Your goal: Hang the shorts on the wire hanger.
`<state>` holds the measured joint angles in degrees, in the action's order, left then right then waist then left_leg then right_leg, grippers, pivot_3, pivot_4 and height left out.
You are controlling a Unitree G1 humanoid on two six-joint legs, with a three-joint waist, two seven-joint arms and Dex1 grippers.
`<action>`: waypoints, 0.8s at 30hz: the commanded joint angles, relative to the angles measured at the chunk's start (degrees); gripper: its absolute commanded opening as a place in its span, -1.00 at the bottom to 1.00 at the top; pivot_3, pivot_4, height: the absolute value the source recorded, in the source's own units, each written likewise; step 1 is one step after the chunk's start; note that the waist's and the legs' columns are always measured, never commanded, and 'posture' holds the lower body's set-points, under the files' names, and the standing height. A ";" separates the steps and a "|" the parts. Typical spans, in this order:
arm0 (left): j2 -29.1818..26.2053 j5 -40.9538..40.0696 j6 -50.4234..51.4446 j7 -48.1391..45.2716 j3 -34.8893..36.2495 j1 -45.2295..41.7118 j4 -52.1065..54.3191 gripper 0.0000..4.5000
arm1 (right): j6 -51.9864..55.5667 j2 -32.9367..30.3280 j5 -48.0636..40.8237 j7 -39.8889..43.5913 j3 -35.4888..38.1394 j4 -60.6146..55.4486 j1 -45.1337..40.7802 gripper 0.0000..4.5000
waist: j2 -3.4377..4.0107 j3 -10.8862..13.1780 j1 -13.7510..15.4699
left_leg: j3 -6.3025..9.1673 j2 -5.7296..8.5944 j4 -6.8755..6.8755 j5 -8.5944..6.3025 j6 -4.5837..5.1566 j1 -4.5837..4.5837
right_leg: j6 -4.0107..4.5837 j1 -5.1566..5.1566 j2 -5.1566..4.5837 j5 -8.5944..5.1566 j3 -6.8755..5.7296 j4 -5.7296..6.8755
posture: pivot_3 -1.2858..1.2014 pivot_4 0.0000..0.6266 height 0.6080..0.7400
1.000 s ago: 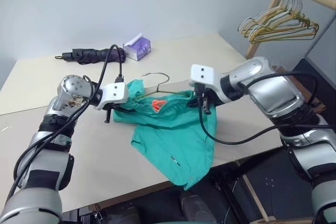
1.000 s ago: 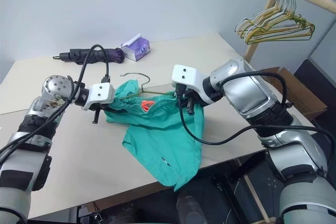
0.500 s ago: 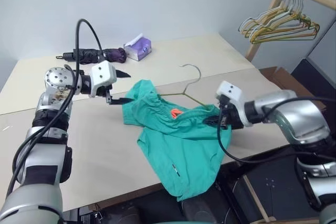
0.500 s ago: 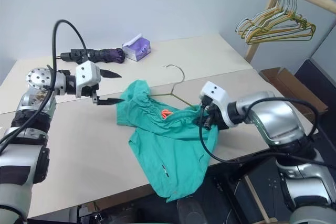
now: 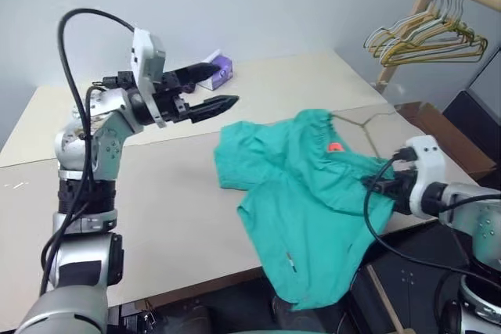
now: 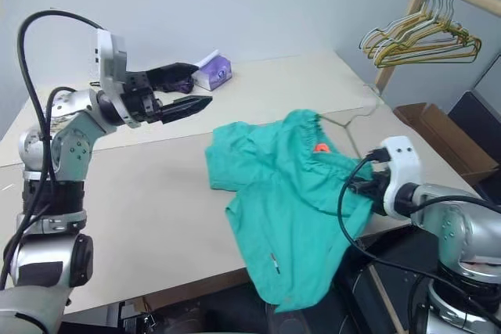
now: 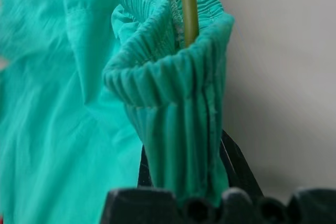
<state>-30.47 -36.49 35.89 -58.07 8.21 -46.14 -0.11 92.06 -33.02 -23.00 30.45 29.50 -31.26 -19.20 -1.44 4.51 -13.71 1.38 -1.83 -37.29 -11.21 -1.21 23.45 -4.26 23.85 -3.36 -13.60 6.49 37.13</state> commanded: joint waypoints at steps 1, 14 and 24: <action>0.89 -8.43 6.49 3.14 3.21 -1.94 6.02 0.99 | 0.44 -0.64 -1.76 -7.46 6.62 -0.52 -1.04 -1.00 | 0.14 0.13 -0.40 | -0.02 0.00 0.04 0.00 0.00 -0.17 | -0.01 -0.16 0.01 -0.01 0.04 -0.04 | -0.18 -0.67 1.00; 2.96 -12.10 5.37 6.23 2.72 -4.64 7.96 0.99 | 0.44 -3.84 -1.82 -33.17 12.73 12.57 -17.07 -1.00 | 0.27 0.28 -4.64 | -0.14 0.01 0.46 0.00 0.00 -0.83 | 0.11 -0.74 0.04 -0.12 0.18 -0.35 | -0.19 -0.75 1.00; 2.40 -9.57 2.34 6.77 1.39 -2.58 9.67 0.99 | -3.79 -10.85 6.55 -35.25 13.87 33.33 -32.08 -1.00 | 0.29 0.29 -5.34 | -0.32 0.03 0.53 -0.01 0.02 -0.91 | 0.10 -0.76 0.03 -0.12 0.37 -0.45 | -0.17 -0.81 1.00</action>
<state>-27.58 -46.22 39.68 -51.85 9.26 -48.29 8.16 91.33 -42.38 -17.56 -4.47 41.87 0.21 -48.75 -1.15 4.81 -19.06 1.02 -1.81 -36.76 -11.22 -1.19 22.51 -4.16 23.07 -3.33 -13.72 6.87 36.67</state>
